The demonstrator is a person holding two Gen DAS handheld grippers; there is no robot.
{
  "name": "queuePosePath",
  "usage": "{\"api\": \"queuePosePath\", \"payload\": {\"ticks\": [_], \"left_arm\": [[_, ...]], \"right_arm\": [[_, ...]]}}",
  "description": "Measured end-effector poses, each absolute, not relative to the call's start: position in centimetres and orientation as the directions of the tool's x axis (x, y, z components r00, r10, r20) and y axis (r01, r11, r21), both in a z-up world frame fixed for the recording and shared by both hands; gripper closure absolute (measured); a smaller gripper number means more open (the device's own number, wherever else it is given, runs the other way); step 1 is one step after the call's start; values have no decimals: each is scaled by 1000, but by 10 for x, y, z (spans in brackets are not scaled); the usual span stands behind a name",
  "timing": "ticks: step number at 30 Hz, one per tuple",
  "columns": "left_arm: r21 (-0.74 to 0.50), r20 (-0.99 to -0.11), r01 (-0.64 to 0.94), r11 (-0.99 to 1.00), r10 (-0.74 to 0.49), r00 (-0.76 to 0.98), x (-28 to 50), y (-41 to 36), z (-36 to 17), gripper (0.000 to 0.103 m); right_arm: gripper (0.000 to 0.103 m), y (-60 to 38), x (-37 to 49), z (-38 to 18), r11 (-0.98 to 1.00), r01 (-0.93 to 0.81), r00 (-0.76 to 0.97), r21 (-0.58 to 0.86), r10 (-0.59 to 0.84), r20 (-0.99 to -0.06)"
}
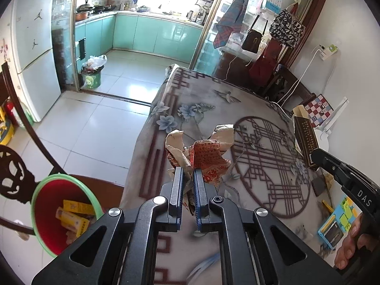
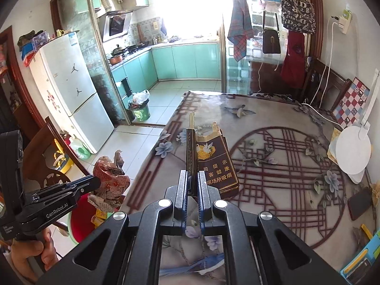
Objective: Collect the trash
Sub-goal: 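Carry red paper and cigarette pack over the red bucket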
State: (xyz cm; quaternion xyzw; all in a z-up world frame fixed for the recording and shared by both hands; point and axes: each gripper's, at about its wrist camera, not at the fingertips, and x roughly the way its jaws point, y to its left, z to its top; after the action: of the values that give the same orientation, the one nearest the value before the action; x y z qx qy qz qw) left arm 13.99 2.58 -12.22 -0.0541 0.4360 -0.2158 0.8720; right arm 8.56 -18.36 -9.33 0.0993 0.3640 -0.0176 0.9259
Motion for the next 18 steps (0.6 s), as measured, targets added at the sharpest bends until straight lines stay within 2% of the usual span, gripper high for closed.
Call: {"api": "queuePosePath", "payload": {"ticks": [18], "left_arm": [[-273,-749,178,946,-324,578,132,117,-132,95]], "right_arm": [[97,-104,100,-92,988,-28,720,154,127,-682]]}}
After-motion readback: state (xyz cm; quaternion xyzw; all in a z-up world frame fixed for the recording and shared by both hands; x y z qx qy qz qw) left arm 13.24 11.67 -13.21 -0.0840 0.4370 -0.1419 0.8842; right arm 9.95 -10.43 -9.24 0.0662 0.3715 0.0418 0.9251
